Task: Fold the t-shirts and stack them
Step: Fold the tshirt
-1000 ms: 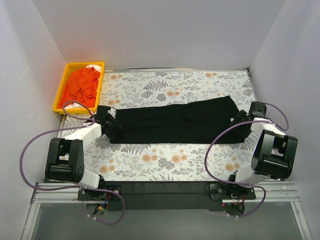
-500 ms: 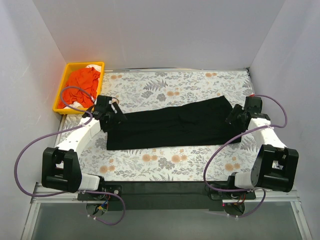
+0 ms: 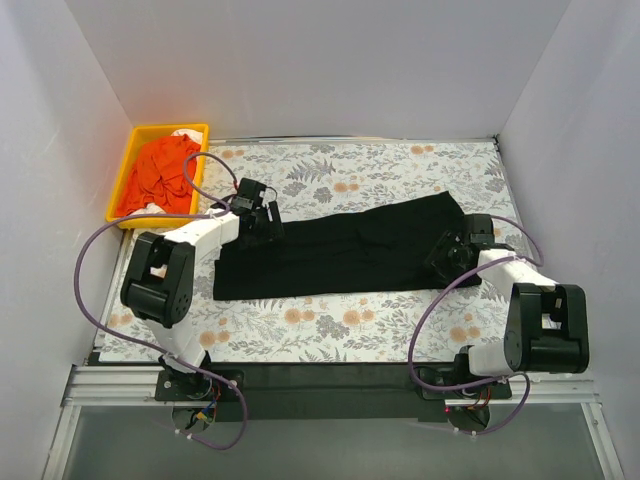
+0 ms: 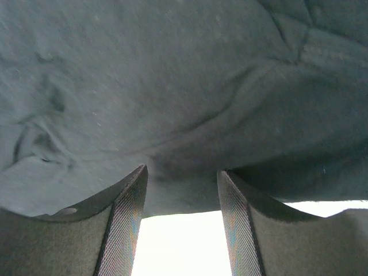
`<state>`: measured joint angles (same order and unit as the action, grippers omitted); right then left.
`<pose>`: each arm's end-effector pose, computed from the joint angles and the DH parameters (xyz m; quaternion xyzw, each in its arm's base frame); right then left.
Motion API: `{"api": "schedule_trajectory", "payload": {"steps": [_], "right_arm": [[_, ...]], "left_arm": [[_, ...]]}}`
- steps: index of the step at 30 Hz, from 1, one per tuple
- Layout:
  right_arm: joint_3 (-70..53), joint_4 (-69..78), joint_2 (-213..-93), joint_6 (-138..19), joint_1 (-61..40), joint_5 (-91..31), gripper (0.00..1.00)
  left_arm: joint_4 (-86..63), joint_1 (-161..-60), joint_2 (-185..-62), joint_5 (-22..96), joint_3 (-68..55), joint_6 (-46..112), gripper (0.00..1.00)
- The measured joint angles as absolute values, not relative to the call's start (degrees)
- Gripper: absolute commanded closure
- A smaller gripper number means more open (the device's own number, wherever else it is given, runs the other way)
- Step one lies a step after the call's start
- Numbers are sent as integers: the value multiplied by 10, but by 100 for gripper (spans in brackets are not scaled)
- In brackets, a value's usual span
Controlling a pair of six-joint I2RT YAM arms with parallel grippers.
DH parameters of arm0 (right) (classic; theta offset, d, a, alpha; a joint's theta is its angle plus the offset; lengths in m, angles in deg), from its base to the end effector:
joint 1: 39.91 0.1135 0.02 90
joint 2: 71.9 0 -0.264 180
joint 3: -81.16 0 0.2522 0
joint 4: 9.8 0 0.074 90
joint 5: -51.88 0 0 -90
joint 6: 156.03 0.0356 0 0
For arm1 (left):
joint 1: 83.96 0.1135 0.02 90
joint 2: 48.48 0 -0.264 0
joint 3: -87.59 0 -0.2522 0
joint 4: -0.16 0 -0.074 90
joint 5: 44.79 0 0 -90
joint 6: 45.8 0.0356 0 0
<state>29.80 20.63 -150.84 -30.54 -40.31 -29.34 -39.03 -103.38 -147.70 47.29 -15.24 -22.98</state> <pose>0.2508 0.0037 0.1632 0.2752 0.9183 0.1530 0.2398 0.3294 -0.1147 0.1833 -0.3962 0.8838 -0.1575 0.1928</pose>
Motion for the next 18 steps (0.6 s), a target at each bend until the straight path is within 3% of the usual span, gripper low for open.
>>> {"api": "schedule_trajectory", "payload": {"steps": [11,18], "right_arm": [[195,157,-1638,-314,-411,-287,51],[-78,176,-1852,-401,-455,-310,51]], "left_arm": [[-380,-1036,-1520,477,-144,-278,40],[-360,-1041,-1507,406,-168,-380,39]]}}
